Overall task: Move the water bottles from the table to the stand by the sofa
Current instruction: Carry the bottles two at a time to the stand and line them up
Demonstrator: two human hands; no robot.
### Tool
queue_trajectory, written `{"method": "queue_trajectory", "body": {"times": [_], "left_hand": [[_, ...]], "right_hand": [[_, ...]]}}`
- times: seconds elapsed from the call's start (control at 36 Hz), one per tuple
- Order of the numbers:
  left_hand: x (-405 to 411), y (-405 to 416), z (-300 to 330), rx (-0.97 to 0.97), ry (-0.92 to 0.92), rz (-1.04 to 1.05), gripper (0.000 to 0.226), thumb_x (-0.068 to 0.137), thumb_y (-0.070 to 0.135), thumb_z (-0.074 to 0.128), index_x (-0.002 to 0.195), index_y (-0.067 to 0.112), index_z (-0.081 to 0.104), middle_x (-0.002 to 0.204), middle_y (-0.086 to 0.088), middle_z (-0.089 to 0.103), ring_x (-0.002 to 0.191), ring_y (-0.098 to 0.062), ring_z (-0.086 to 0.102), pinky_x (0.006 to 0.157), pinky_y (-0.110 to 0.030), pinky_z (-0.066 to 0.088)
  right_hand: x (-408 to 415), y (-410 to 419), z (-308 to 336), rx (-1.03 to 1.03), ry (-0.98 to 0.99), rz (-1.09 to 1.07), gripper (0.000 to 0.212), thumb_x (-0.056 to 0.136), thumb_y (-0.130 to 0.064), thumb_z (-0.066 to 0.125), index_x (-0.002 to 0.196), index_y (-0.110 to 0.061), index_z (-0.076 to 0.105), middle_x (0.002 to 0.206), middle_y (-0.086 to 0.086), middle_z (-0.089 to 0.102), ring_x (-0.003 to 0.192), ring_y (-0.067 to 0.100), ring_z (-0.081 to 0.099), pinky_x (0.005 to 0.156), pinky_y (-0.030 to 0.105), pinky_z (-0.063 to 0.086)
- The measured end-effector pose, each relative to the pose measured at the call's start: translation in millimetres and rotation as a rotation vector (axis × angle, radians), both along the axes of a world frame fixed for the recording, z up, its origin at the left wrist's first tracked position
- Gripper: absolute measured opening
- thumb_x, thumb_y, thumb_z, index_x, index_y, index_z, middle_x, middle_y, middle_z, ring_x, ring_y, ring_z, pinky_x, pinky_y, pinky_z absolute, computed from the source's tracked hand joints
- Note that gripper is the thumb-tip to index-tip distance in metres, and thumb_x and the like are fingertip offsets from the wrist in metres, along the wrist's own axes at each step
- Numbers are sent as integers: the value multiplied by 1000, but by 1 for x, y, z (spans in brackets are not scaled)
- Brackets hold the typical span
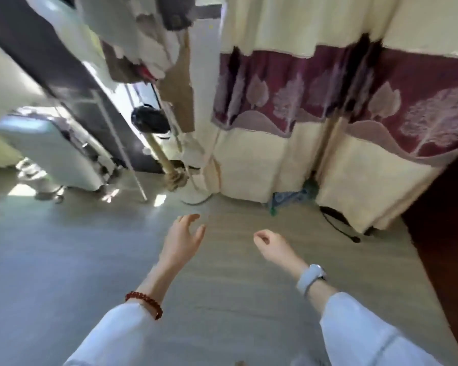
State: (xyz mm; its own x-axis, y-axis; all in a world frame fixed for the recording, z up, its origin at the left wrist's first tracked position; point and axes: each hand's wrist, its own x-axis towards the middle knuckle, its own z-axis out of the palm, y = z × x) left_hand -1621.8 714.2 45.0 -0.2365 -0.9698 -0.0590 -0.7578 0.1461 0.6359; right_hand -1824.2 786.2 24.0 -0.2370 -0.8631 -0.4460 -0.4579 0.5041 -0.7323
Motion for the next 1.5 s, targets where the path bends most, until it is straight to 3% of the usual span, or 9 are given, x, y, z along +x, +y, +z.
{"method": "queue_trajectory", "body": {"times": [0.17, 0.36, 0.5, 0.69, 0.81, 0.97, 1.25, 1.42, 1.5], "left_hand": [[174, -17, -3, -3, 20, 419, 32, 87, 22, 61, 115, 8, 60, 116, -11, 64, 108, -24, 60, 89, -30, 42], [313, -37, -37, 81, 90, 686, 32, 88, 24, 59, 116, 10, 60, 119, -8, 62, 109, -20, 58, 89, -24, 39], [419, -114, -43, 63, 97, 796, 30, 88, 25, 59, 115, 12, 60, 118, -6, 62, 108, -19, 58, 90, -23, 39], [572, -248, -1, 10, 51, 886, 30, 89, 27, 55, 116, 14, 58, 120, -4, 59, 112, -19, 55, 91, -22, 37], [656, -284, 17, -49, 6, 960, 32, 90, 28, 53, 119, 16, 57, 121, -1, 58, 113, -16, 54, 87, -17, 33], [798, -307, 11, -31, 1, 1178, 33, 90, 25, 54, 120, 14, 56, 124, -3, 58, 116, -19, 52, 92, -25, 37], [1053, -416, 9, -98, 56, 1289, 29, 89, 25, 55, 116, 14, 58, 119, -3, 59, 111, -19, 54, 86, -21, 36], [1174, -518, 33, -128, 43, 1211, 27, 90, 24, 54, 114, 13, 59, 114, -3, 59, 106, -19, 54, 82, -22, 36], [1223, -580, 31, -141, 55, 1159, 27, 89, 22, 55, 114, 11, 59, 115, -6, 60, 107, -20, 54, 85, -19, 35]], "right_hand": [[164, -107, 18, -40, 70, 422, 30, 95, -20, 46, 119, -6, 57, 122, 12, 62, 112, 25, 57, 84, 25, 39], [324, -195, -4, -30, 58, 750, 28, 93, -20, 47, 112, -4, 61, 112, 16, 66, 104, 30, 61, 88, 33, 45], [435, -294, -17, -22, 58, 879, 27, 93, -22, 46, 108, -6, 62, 111, 14, 67, 102, 31, 62, 87, 35, 46], [612, -435, 11, -129, 92, 992, 26, 91, -25, 43, 104, -14, 63, 107, 7, 68, 99, 25, 61, 82, 31, 44], [717, -485, 31, -193, 97, 1121, 28, 92, -26, 43, 110, -15, 61, 113, 6, 66, 107, 24, 59, 84, 29, 43], [874, -554, 44, -314, 97, 1273, 26, 93, -24, 44, 109, -12, 61, 111, 8, 67, 107, 24, 60, 87, 30, 45], [1128, -672, 46, -306, 103, 1371, 28, 93, -23, 44, 110, -10, 62, 115, 8, 67, 105, 24, 61, 87, 26, 44], [1228, -766, 60, -314, 68, 1282, 28, 93, -24, 45, 113, -12, 61, 115, 5, 66, 104, 21, 62, 77, 20, 40], [1270, -823, 54, -321, 60, 1210, 26, 93, -23, 46, 111, -11, 61, 115, 8, 66, 103, 23, 62, 83, 26, 46]]}}
